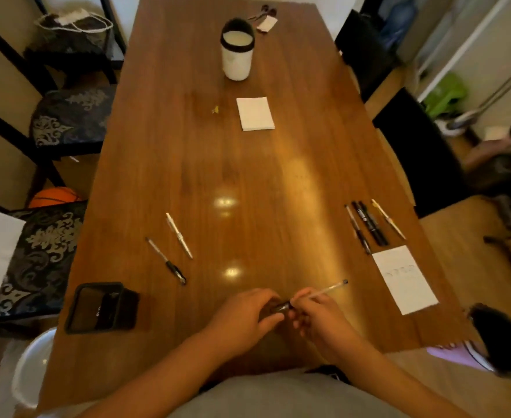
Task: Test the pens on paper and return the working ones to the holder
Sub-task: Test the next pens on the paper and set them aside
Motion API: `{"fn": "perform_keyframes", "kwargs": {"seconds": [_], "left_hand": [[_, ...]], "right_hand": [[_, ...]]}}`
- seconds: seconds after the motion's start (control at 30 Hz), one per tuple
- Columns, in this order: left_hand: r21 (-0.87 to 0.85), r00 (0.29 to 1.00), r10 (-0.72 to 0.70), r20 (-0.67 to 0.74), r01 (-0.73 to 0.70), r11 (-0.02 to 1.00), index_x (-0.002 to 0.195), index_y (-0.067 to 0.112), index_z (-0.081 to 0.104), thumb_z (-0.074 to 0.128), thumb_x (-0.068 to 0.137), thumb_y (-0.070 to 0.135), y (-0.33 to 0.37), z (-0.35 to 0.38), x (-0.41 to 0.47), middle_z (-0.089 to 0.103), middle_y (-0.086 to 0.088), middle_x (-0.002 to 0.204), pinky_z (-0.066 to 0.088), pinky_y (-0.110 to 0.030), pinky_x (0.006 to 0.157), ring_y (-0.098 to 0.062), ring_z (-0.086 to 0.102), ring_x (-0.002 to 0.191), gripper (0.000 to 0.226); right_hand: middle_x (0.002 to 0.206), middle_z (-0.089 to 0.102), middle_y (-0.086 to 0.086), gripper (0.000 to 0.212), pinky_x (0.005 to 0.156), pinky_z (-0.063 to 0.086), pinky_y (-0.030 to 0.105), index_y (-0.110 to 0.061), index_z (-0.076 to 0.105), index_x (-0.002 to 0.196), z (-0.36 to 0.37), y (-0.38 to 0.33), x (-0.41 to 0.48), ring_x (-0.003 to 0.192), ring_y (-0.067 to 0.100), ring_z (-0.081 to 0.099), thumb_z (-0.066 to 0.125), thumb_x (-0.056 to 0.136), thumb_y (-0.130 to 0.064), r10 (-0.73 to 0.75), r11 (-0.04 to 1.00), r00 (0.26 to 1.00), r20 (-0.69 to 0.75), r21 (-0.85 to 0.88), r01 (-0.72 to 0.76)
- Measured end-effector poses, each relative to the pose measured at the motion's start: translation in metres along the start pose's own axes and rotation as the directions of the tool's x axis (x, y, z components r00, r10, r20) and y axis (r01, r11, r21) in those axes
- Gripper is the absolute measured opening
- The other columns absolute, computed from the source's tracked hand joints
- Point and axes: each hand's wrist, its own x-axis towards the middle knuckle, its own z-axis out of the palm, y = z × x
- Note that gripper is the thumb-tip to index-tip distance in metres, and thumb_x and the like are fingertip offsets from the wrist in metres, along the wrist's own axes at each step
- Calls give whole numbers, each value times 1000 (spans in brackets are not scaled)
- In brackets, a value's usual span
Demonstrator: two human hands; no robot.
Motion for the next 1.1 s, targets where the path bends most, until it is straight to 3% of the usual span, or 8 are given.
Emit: {"fn": "perform_keyframes", "kwargs": {"seconds": [0.1, 0.17, 0.4, 0.57, 0.83, 0.93, 1.0, 1.1], "left_hand": [[56, 999, 46, 29, -48, 997, 107, 25, 63, 57, 91, 42, 25, 12, 25, 67, 5, 101, 46, -29, 77, -12, 61, 92, 25], [109, 998, 60, 36, -64, 992, 107, 23, 64, 56, 92, 42, 39, 21, 42, 69, 1, 100, 44, -29, 75, -16, 63, 91, 25], [329, 995, 75, 68, -93, 940, 104, 22, 60, 51, 92, 50, 101, 69, 109, 67, -3, 101, 46, -36, 75, -23, 61, 93, 31], [274, 997, -65, -36, 72, 959, 104, 28, 60, 54, 93, 47, 154, 115, 144, 68, 4, 96, 48, -29, 72, -14, 63, 86, 23], [210, 981, -190, -47, 196, 958, 107, 23, 63, 49, 98, 41, 218, 170, 168, 65, 3, 96, 43, -23, 69, -10, 56, 80, 25], [121, 970, -242, -32, 244, 962, 100, 26, 65, 51, 97, 41, 237, 176, 171, 59, 13, 80, 39, -18, 62, -4, 54, 70, 20], [5, 956, -294, 14, 294, 956, 94, 33, 64, 52, 97, 39, 238, 171, 166, 60, 14, 76, 44, -18, 62, -3, 59, 70, 14], [-191, 907, -417, 65, 421, 887, 88, 36, 62, 53, 96, 38, 219, 155, 140, 68, 8, 77, 50, -20, 64, -3, 65, 72, 13]], "right_hand": [[59, 60, 5, 13, 41, 33, 21, -12, 57, 81, -27, -3, -1, 45, 11, 50, 54, 94, -11, 48, 995, 999, 23, 87, -50], [59, 60, 5, 15, 43, 32, 22, -12, 57, 82, -51, -8, 1, 45, 11, 49, 51, 96, -13, 59, 989, 998, 32, 134, -63], [63, 62, 7, 14, 50, 39, 23, -7, 59, 88, -159, -29, 20, 53, 12, 54, 50, 97, -14, 62, 987, 989, 136, 138, -80], [68, 64, 6, 14, 50, 43, 21, -9, 61, 92, -243, -44, 38, 56, 11, 57, 54, 98, -20, 92, 991, 966, 243, 69, -112], [64, 63, 4, 17, 47, 40, 18, -11, 61, 81, -329, -61, 47, 52, 9, 53, 63, 94, -21, 60, 996, 935, 350, -81, -34], [66, 63, 6, 16, 47, 41, 19, -12, 63, 80, -344, -63, 45, 53, 9, 53, 63, 93, -20, 74, 995, 912, 404, -89, -41], [66, 62, 7, 12, 44, 41, 18, -8, 63, 86, -356, -70, 48, 52, 9, 52, 64, 93, -18, 70, 998, 917, 393, -29, -63], [63, 58, 6, 13, 38, 39, 14, -5, 61, 90, -390, -89, 59, 47, 7, 50, 67, 84, -15, 36, 971, 967, 250, 219, -93]]}}
